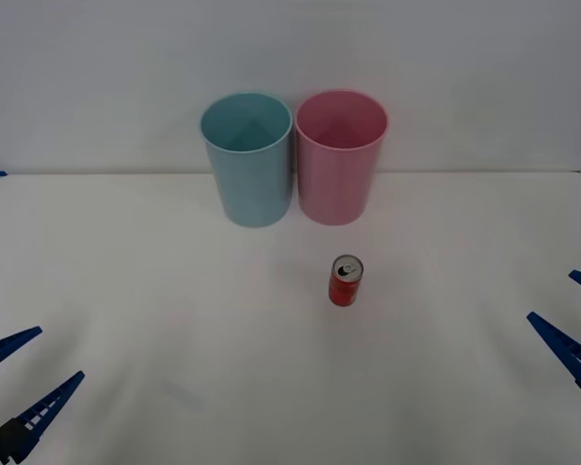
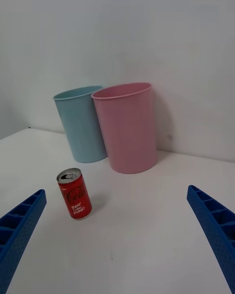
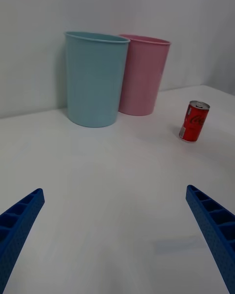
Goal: Grasp the object on the table and drop it into the matching bin: aluminum can to the light blue bin, PET bottle to the pink bin.
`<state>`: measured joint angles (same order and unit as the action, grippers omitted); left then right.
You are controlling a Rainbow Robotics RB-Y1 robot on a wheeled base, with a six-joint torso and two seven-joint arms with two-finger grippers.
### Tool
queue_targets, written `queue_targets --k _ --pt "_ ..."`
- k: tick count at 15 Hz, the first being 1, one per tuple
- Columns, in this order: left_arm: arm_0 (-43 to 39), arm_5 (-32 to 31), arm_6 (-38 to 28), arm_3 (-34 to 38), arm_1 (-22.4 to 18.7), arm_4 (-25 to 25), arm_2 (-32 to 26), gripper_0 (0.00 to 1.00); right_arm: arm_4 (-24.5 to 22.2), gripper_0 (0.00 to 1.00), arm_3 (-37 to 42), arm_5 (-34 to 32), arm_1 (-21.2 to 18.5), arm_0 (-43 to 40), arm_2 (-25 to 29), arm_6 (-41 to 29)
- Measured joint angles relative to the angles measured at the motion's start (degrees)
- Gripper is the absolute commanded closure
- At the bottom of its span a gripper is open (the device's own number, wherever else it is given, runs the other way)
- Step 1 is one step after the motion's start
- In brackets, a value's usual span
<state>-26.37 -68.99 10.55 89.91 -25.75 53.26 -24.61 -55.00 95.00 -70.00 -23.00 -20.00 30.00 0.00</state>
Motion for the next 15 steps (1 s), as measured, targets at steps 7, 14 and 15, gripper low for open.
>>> queue_targets --k 7,14,15 --pt "-0.79 1.06 0.00 -3.87 4.75 2.01 2.90 0.00 0.00 0.00 0.00 0.00 0.00 0.00 0.00 0.00" --pt "-0.79 1.06 0.00 -3.87 4.75 2.01 2.90 0.00 0.00 0.00 0.00 0.00 0.00 0.00 0.00 0.00" --pt "-0.79 1.06 0.00 -3.87 4.75 2.01 2.90 0.00 0.00 0.00 0.00 0.00 0.00 0.00 0.00 0.00"
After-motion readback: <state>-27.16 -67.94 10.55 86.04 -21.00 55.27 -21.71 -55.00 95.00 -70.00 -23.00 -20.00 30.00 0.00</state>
